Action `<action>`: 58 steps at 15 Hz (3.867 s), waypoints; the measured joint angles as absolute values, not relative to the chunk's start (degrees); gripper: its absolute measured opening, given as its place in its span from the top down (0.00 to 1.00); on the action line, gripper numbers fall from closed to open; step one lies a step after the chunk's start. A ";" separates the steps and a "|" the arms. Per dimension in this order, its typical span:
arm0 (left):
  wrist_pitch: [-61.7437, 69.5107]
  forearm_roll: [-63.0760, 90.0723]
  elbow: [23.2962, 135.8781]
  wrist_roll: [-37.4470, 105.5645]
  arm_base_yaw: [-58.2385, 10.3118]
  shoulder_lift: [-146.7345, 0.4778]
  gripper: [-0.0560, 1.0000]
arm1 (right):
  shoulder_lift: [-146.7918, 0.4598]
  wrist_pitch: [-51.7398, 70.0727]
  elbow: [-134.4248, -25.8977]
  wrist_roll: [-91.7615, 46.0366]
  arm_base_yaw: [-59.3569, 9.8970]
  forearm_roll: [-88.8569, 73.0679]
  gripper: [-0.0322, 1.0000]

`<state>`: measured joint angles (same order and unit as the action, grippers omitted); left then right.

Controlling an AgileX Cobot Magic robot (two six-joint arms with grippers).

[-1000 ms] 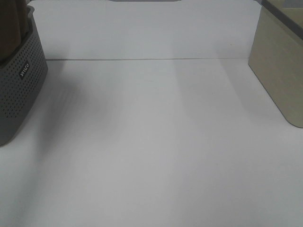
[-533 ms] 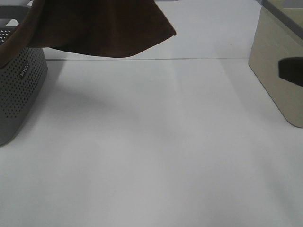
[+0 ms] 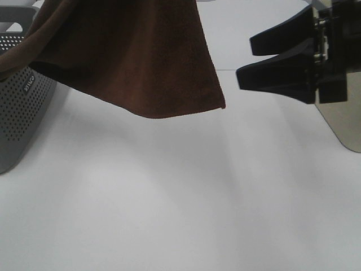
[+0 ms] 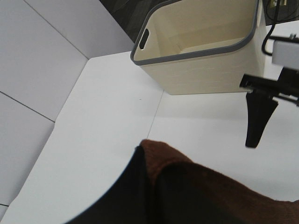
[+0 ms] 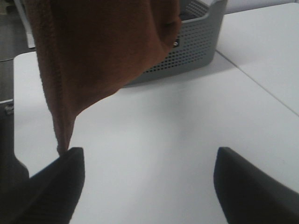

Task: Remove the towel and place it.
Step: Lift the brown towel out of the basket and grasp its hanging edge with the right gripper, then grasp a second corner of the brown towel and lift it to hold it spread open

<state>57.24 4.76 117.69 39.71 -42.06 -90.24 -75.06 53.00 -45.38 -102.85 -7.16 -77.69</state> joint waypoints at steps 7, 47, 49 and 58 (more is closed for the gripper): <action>57.24 5.39 117.69 39.36 -42.57 -90.24 0.95 | -75.92 48.64 -46.07 -103.02 -21.20 -77.81 0.25; -4.53 -10.43 117.69 39.30 -28.71 -106.28 0.95 | -106.34 25.04 -130.86 -19.31 -21.26 7.56 0.96; -14.61 -10.83 117.69 39.30 -26.76 -109.38 0.95 | -108.63 18.39 -131.04 -19.31 -21.26 7.96 0.96; -22.46 -10.71 134.82 34.78 -17.59 -126.51 0.95 | -119.29 -0.86 -131.15 -19.31 -20.00 4.81 0.96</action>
